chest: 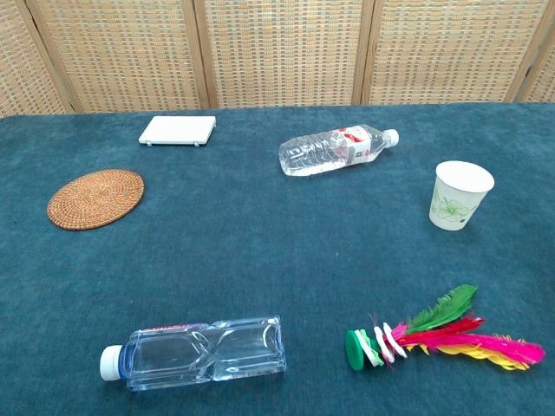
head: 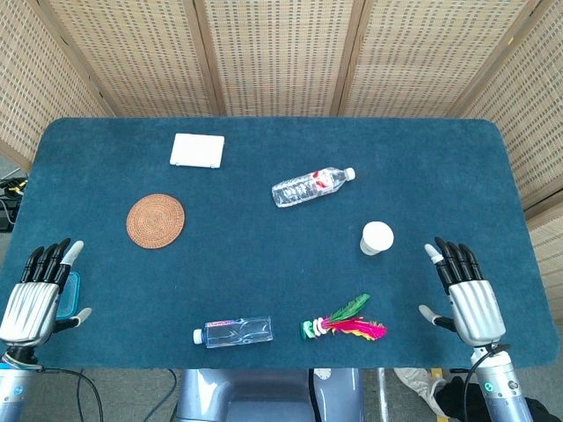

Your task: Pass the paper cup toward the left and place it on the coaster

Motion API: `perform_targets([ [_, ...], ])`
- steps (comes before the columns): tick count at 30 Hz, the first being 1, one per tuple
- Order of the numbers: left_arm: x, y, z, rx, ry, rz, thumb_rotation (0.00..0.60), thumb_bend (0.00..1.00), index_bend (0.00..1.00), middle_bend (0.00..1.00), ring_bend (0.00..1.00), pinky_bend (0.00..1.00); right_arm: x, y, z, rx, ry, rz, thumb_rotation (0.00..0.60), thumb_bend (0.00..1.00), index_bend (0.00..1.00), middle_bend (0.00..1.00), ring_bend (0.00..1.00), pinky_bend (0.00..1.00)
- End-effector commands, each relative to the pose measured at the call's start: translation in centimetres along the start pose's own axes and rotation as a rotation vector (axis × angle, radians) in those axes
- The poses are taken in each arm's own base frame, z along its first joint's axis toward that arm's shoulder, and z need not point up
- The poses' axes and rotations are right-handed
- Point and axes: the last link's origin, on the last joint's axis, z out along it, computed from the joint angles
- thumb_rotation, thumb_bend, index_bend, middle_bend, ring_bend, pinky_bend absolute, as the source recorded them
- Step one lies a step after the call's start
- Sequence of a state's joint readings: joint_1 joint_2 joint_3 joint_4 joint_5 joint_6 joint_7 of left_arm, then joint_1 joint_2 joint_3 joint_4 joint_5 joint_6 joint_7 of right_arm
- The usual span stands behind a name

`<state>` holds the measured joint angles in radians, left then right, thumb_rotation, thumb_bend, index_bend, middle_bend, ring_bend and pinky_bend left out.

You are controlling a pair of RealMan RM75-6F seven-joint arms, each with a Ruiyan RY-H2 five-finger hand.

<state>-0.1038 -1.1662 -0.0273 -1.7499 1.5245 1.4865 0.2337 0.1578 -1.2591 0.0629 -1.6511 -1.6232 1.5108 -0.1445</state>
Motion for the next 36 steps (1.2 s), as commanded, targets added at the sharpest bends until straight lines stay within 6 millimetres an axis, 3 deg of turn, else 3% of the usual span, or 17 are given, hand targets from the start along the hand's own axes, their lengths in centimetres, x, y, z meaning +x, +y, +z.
perform_targets([
  [1, 0.0, 0.0, 0.0, -0.001, 0.0, 0.001, 0.6, 0.05, 0.0, 0.0, 0.0, 0.0, 0.0, 0.0, 0.0, -0.002, -0.002, 0.001, 0.6, 0.08, 0.0, 0.0, 0.0, 0.0],
  [29, 0.4, -0.2, -0.2, 0.0, 0.009, 0.0, 0.6, 0.05, 0.0, 0.0, 0.0, 0.0, -0.4, -0.1, 0.2, 0.002, -0.018, -0.003, 0.6, 0.08, 0.0, 0.0, 0.0, 0.0],
  [36, 0.7, -0.3, -0.3, 0.004, 0.018, -0.001, 0.6, 0.05, 0.0, 0.0, 0.0, 0.0, -0.7, 0.0, 1.1, 0.007, -0.035, -0.01, 0.6, 0.08, 0.0, 0.0, 0.0, 0.0],
])
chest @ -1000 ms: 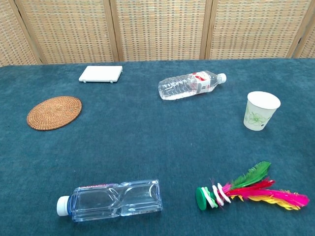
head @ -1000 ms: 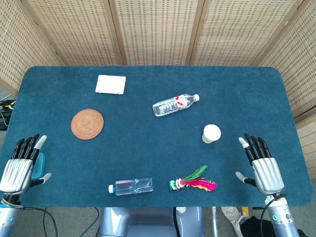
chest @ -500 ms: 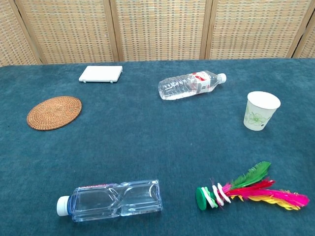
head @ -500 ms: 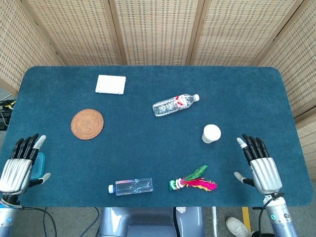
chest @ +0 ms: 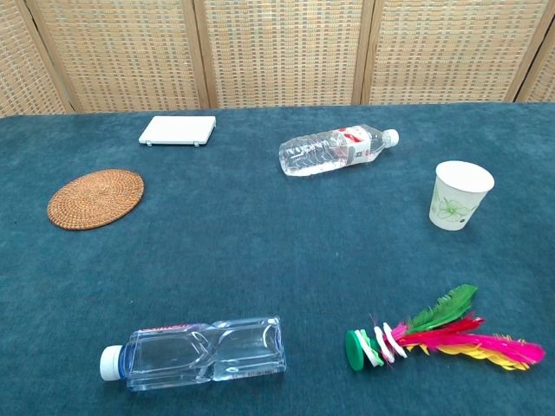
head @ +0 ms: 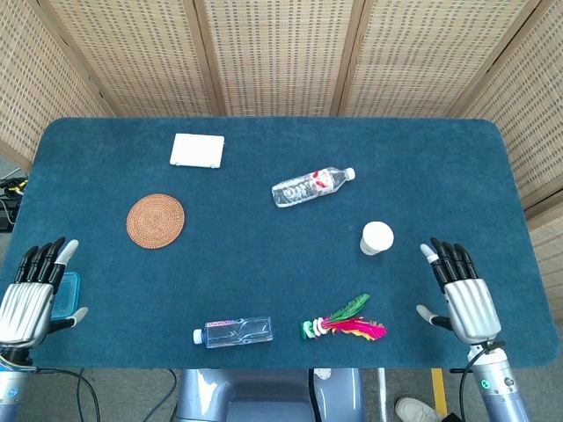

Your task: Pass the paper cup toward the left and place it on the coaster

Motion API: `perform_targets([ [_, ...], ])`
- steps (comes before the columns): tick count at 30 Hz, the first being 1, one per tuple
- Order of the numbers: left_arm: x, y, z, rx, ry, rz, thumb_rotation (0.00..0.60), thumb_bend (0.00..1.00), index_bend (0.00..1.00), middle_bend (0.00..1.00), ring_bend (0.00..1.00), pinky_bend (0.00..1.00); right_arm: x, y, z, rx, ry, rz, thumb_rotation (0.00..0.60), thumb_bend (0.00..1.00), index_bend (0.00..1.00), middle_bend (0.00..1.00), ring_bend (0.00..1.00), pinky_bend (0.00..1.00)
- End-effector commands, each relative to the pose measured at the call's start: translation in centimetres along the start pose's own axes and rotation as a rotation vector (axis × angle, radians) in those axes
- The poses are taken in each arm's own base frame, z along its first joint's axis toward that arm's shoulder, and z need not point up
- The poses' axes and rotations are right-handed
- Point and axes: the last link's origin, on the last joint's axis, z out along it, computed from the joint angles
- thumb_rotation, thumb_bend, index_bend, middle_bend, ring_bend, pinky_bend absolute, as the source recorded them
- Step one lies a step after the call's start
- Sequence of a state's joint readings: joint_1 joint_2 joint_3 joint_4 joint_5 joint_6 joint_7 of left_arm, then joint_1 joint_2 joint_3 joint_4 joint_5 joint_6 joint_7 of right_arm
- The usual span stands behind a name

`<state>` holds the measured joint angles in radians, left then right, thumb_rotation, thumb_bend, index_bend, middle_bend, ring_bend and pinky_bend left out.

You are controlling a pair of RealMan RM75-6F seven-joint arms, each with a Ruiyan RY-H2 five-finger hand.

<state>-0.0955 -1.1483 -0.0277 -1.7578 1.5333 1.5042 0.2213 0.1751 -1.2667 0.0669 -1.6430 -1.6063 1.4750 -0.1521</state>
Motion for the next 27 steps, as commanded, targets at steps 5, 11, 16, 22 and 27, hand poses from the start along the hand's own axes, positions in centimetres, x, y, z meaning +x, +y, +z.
perform_targets([
  [5, 0.1, 0.0, -0.1, 0.0, 0.004, 0.0, 0.6, 0.05, 0.0, 0.0, 0.0, 0.0, 0.5, 0.0, 2.6, 0.006, -0.022, -0.001, 0.6, 0.08, 0.0, 0.0, 0.0, 0.0],
  [11, 0.1, 0.0, -0.1, 0.002, 0.003, 0.005, 0.6, 0.05, 0.0, 0.0, 0.0, 0.0, 1.7, -0.6, 6.7, 0.017, -0.041, -0.033, 0.6, 0.08, 0.03, 0.0, 0.0, 0.0],
  [16, 0.2, 0.0, -0.1, 0.003, 0.006, 0.003, 0.6, 0.05, 0.0, 0.0, 0.0, 0.0, 1.7, -1.5, 9.2, 0.026, -0.097, -0.063, 0.6, 0.08, 0.04, 0.0, 0.0, 0.0],
  [22, 0.3, -0.2, 0.0, 0.007, 0.006, 0.0, 0.6, 0.05, 0.0, 0.0, 0.0, 0.0, 0.9, -2.4, 11.9, 0.022, -0.177, -0.077, 0.6, 0.08, 0.04, 0.0, 0.0, 0.0],
  [27, 0.2, -0.3, 0.1, 0.008, 0.001, 0.003, 0.6, 0.05, 0.0, 0.0, 0.0, 0.0, 0.3, -3.0, 13.5, 0.011, -0.219, -0.09, 0.6, 0.08, 0.04, 0.0, 0.0, 0.0],
])
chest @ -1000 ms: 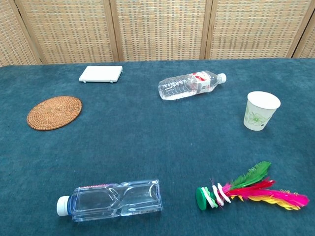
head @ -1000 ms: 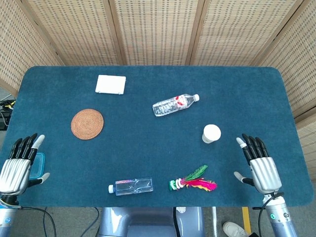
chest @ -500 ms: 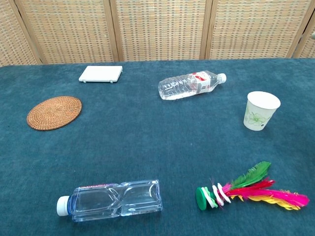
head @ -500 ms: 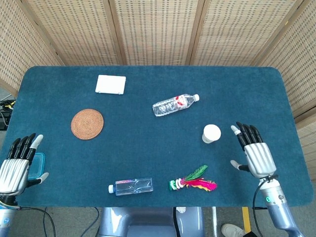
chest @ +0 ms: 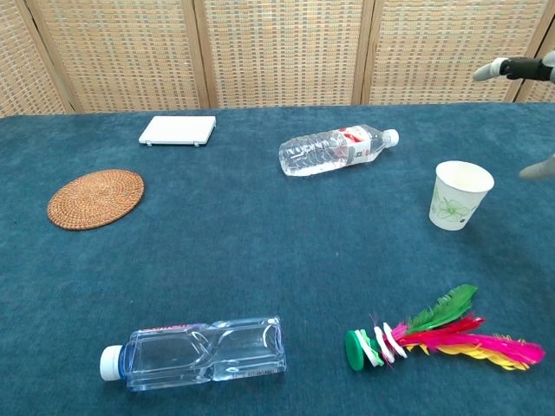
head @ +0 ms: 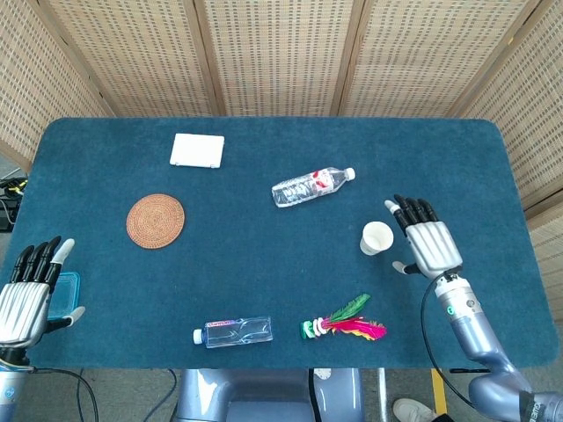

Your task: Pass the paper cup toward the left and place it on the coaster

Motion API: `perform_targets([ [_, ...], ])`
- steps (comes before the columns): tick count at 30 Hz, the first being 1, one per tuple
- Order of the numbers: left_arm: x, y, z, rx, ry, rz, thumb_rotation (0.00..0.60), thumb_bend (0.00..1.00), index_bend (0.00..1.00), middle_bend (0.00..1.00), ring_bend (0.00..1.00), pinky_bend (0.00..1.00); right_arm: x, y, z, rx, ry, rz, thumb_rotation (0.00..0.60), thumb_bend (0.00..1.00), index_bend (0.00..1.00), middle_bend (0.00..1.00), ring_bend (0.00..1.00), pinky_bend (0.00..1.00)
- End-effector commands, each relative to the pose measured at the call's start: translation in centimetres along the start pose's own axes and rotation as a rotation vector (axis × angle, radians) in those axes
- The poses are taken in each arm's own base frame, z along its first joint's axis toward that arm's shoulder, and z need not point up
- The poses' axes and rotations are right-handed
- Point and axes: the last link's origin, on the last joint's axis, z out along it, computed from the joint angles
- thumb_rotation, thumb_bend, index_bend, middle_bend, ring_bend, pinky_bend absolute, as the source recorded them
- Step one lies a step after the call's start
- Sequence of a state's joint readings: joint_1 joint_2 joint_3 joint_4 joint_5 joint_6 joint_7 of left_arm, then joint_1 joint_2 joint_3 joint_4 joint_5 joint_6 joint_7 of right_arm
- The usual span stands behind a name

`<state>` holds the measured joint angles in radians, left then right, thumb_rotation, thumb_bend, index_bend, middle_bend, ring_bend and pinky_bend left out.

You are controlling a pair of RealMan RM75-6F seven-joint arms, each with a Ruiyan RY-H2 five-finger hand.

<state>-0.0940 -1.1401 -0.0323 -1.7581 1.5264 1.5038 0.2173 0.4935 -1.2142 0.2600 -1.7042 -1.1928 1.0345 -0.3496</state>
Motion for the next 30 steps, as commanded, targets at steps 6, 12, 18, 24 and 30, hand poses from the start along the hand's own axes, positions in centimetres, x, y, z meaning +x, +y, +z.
perform_targets([
  [6, 0.0, -0.1, 0.1, 0.004, -0.004, -0.007, 0.6, 0.05, 0.0, 0.0, 0.0, 0.0, -1.3, -0.8, 2.8, -0.034, -0.065, -0.041, 0.6, 0.08, 0.06, 0.0, 0.0, 0.0],
  [12, -0.1, -0.2, 0.2, 0.002, -0.01, -0.007, 0.6, 0.05, 0.0, 0.0, 0.0, 0.0, -3.2, -0.7, 3.9, -0.067, -0.131, -0.04, 0.6, 0.08, 0.09, 0.0, 0.0, 0.0],
  [18, -0.2, -0.1, 0.3, 0.001, -0.016, -0.006, 0.6, 0.05, 0.0, 0.0, 0.0, 0.0, -4.4, -0.4, 4.3, -0.08, -0.165, -0.046, 0.6, 0.08, 0.13, 0.0, 0.0, 0.0],
  [24, -0.4, -0.1, 0.4, 0.001, -0.023, -0.004, 0.6, 0.05, 0.0, 0.0, 0.0, 0.0, -5.1, -0.7, 4.9, -0.076, -0.182, -0.047, 0.6, 0.08, 0.16, 0.0, 0.0, 0.0],
  [30, -0.6, 0.0, 0.6, -0.002, -0.032, -0.006, 0.6, 0.05, 0.0, 0.0, 0.0, 0.0, -5.4, -0.9, 5.8, -0.073, -0.191, -0.055, 0.6, 0.08, 0.17, 0.0, 0.0, 0.0],
])
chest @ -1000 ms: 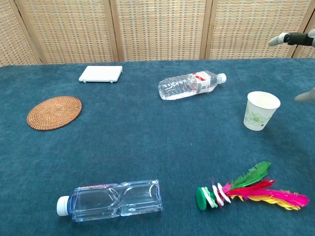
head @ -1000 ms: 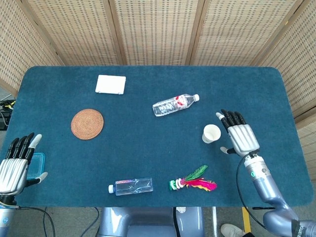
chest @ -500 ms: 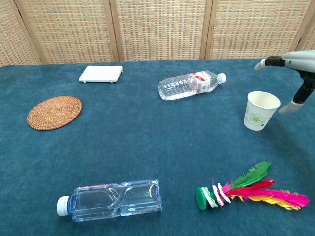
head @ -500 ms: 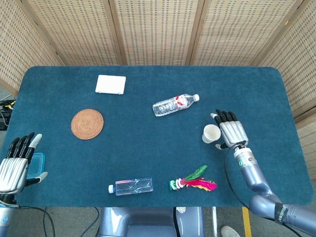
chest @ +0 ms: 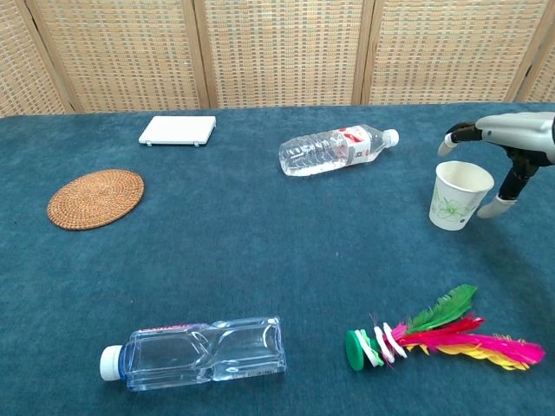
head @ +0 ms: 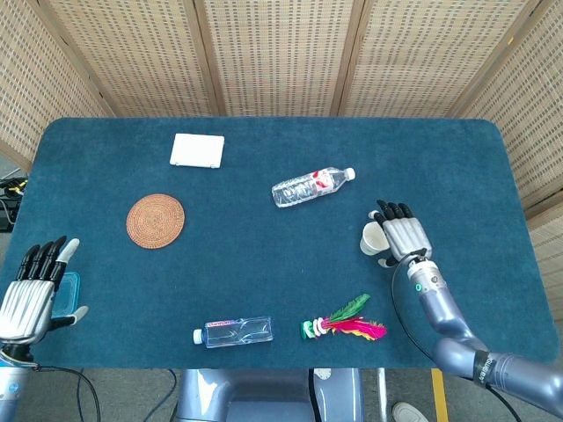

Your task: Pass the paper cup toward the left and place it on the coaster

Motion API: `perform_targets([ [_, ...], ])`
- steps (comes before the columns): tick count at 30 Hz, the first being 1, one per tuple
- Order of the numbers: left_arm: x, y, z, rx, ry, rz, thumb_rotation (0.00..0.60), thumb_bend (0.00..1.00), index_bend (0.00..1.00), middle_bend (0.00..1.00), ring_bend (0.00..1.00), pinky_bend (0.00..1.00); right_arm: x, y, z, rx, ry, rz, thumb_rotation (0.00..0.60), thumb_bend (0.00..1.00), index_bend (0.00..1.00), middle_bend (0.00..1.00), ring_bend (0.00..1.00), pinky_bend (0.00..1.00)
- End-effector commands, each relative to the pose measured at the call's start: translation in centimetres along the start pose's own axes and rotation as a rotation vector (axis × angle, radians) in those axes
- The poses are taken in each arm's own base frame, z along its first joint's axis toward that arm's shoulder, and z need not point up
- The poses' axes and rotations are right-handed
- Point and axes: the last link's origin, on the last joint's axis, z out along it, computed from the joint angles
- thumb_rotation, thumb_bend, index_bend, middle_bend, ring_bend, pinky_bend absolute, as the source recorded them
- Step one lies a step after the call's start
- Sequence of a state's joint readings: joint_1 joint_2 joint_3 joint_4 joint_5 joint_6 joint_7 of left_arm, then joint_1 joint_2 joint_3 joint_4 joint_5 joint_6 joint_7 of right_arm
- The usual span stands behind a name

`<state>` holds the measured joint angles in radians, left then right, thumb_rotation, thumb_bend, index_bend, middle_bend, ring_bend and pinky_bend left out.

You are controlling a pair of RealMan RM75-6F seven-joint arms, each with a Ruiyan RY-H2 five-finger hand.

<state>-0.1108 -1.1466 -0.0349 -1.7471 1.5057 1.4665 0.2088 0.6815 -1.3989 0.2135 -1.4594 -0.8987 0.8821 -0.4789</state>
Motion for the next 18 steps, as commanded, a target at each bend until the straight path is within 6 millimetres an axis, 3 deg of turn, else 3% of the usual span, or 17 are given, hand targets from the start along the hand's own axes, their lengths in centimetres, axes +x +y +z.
perform_targets([
  [1, -0.1, 0.0, 0.1, 0.001, -0.004, 0.0, 0.6, 0.05, 0.0, 0.0, 0.0, 0.0, -0.1, -0.1, 0.6, 0.0, -0.008, -0.009, 0.6, 0.08, 0.18, 0.0, 0.0, 0.0],
  [8, -0.4, -0.1, 0.4, 0.004, -0.015, -0.001, 0.6, 0.05, 0.0, 0.0, 0.0, 0.0, -0.1, -0.1, 1.6, -0.011, -0.02, -0.025, 0.6, 0.08, 0.26, 0.01, 0.0, 0.0],
  [12, -0.4, -0.1, 0.5, 0.005, -0.017, -0.002, 0.6, 0.05, 0.0, 0.0, 0.0, 0.0, -0.2, 0.0, 2.0, -0.014, -0.014, -0.043, 0.6, 0.08, 0.38, 0.07, 0.0, 0.0],
  [18, -0.5, 0.0, 0.5, 0.002, -0.019, -0.003, 0.6, 0.05, 0.0, 0.0, 0.0, 0.0, -0.3, -0.3, 2.0, -0.008, -0.011, -0.048, 0.6, 0.08, 0.44, 0.12, 0.0, 0.0],
])
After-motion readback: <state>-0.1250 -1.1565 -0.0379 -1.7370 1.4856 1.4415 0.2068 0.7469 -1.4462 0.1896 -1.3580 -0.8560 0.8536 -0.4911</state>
